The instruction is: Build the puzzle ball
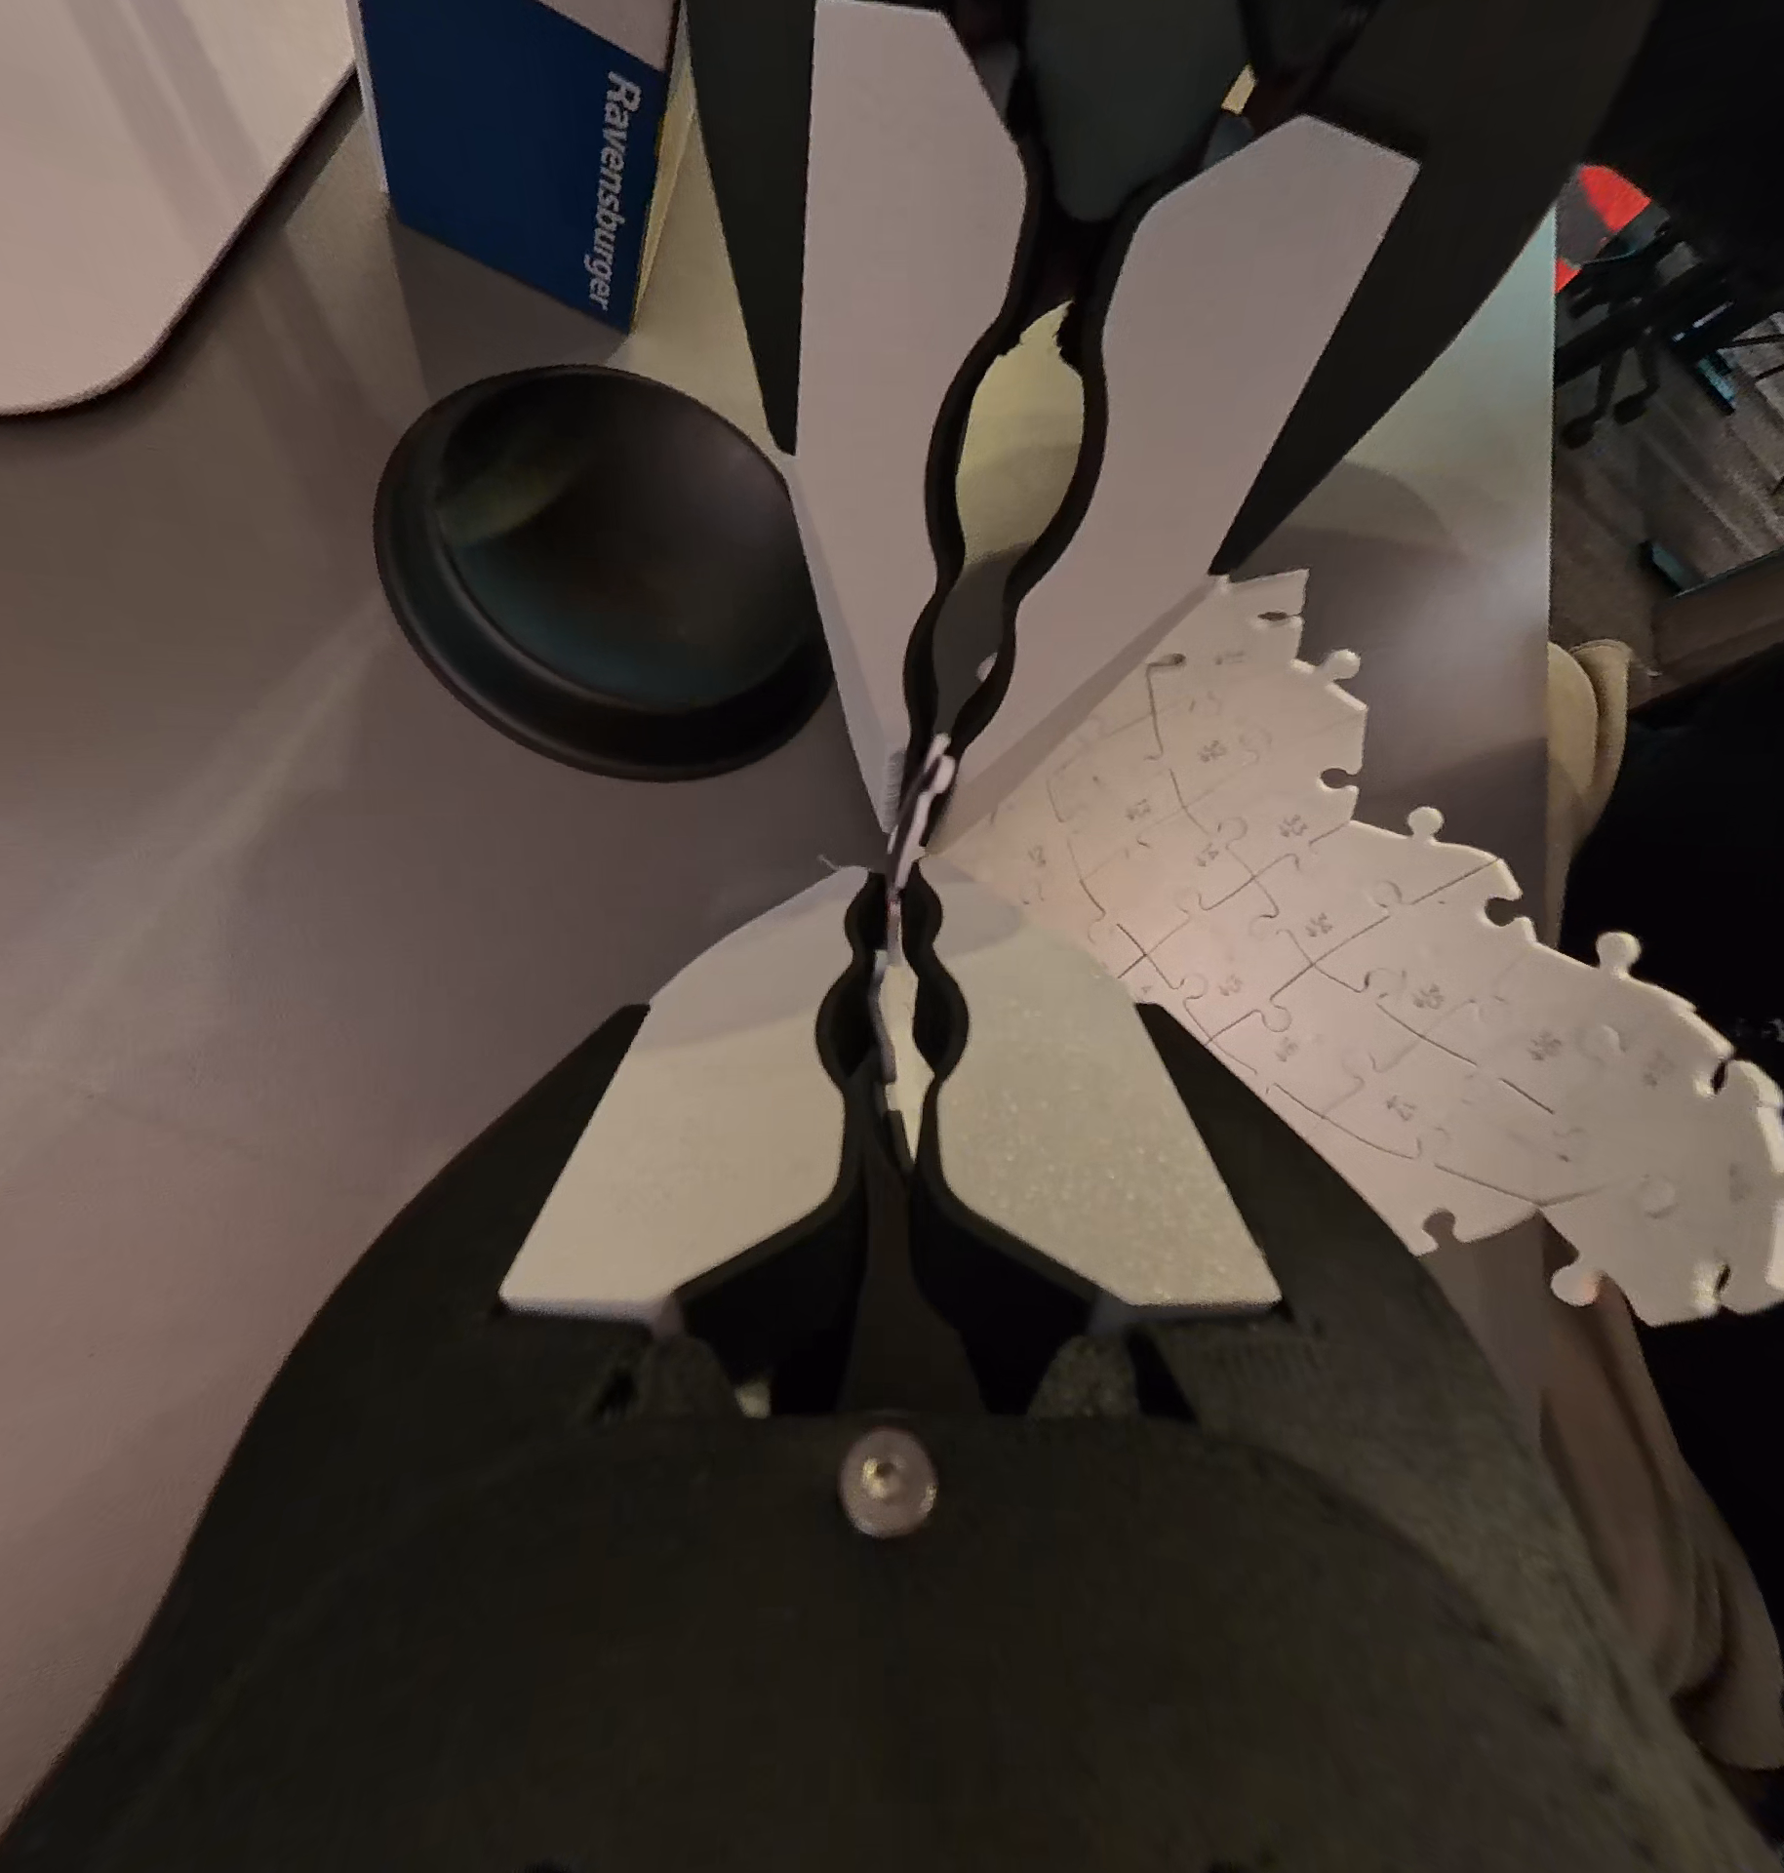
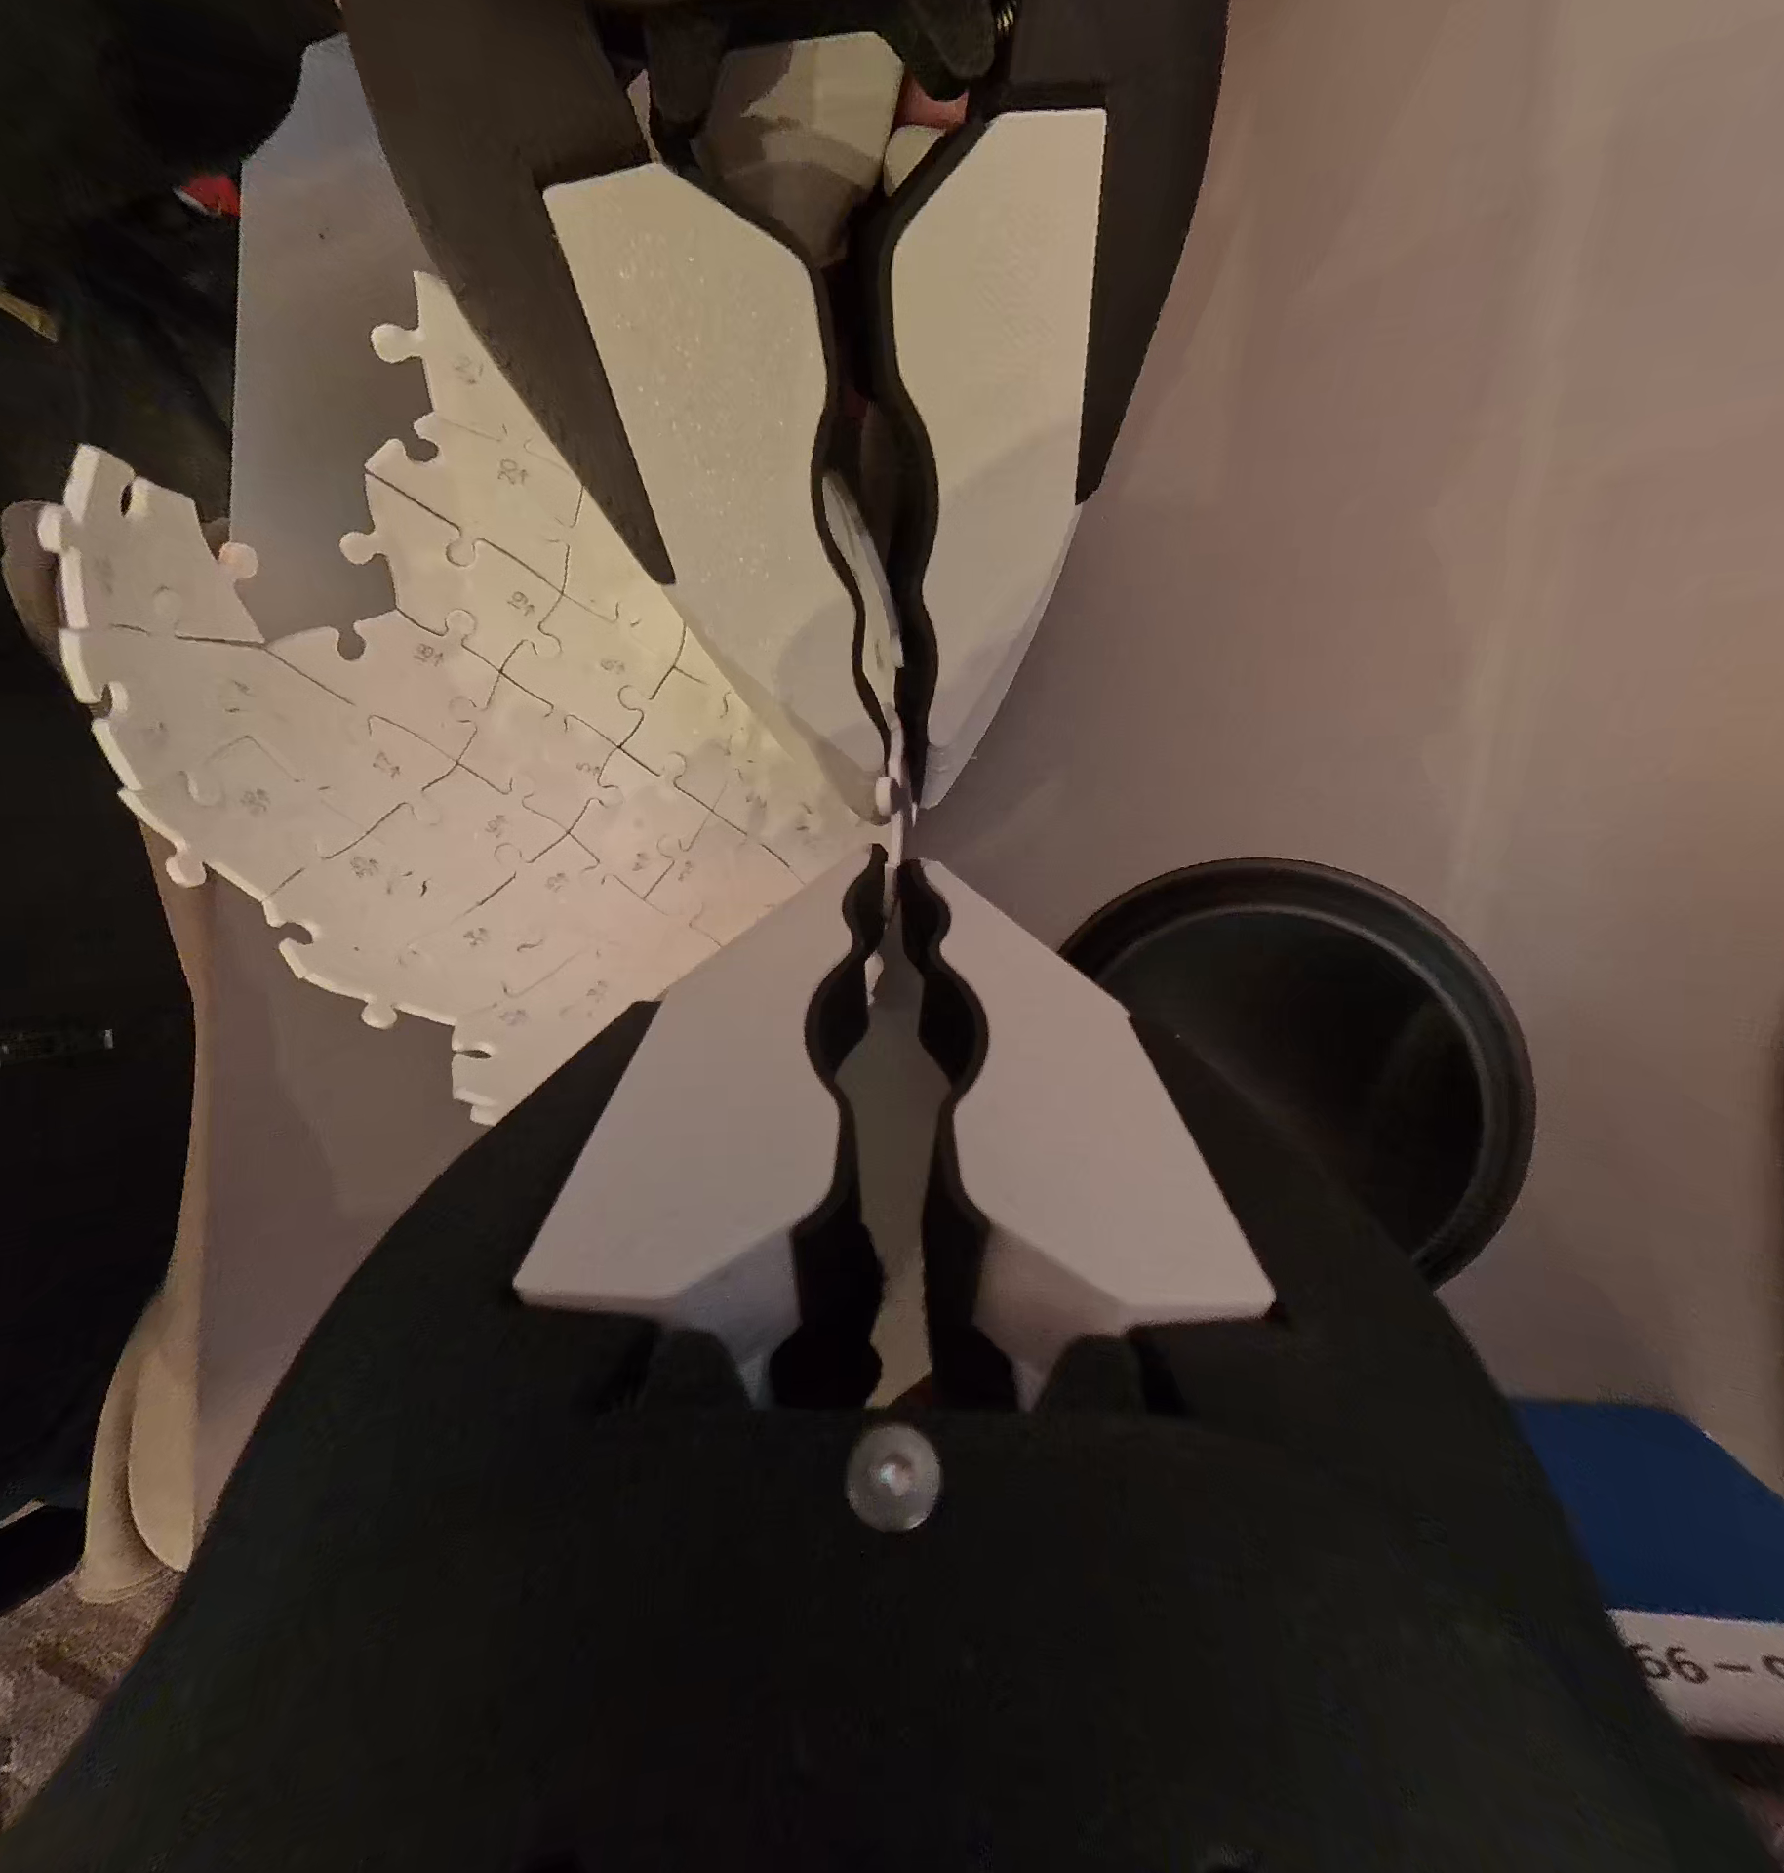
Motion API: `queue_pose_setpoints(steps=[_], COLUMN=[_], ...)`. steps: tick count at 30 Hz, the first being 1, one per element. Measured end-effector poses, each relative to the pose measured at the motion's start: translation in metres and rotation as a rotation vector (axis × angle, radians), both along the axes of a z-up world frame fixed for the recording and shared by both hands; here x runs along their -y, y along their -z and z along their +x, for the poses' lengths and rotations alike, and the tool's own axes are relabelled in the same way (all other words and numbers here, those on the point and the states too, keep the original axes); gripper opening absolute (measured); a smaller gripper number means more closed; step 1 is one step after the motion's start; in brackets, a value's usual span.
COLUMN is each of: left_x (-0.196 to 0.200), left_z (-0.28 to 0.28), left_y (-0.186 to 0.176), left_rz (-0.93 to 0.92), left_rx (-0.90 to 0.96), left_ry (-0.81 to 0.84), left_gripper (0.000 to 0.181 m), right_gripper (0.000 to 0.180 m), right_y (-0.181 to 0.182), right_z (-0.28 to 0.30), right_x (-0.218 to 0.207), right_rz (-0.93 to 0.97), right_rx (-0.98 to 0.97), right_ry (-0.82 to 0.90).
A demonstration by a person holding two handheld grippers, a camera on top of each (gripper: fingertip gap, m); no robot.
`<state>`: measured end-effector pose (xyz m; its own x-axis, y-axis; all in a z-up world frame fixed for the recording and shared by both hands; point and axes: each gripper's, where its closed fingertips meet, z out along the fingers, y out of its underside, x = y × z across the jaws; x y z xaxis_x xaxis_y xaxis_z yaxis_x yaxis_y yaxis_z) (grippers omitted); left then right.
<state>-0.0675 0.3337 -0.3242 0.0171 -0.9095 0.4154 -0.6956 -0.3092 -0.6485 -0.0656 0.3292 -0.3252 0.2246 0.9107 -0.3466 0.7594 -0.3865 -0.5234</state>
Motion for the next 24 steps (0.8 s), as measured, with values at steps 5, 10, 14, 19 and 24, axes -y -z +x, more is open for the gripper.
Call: queue_pose_setpoints(steps=[5,10,14,19,24], left_x=[-0.0016,-0.0016,-0.0045,-0.0044,-0.0062], left_z=[0.0006,0.0006,0.0,-0.002,-0.0044], left_y=[0.0025,0.0022,0.0038,0.002,-0.0016], left_rz=[-0.027,-0.036,-0.04,-0.059,-0.064], left_rx=[0.018,0.019,0.009,0.014,0.019], left_ry=[-0.012,-0.002,-0.018,-0.03,-0.063], left_gripper=[0.005,0.004,0.01,0.014,0.018], right_gripper=[0.001,0.001,0.004,0.01,0.012], right_y=[0.002,0.002,0.0017,0.0011,0.0004], right_z=[-0.0005,-0.0007,-0.0011,-0.0002,0.0009], right_x=[-0.0005,-0.0011,-0.0018,-0.0045,-0.0053], right_rz=[-0.028,-0.028,-0.027,-0.035,-0.031], right_rx=[-0.016,-0.021,-0.021,-0.019,-0.01], right_ry=[0.025,0.032,0.037,0.059,0.066])
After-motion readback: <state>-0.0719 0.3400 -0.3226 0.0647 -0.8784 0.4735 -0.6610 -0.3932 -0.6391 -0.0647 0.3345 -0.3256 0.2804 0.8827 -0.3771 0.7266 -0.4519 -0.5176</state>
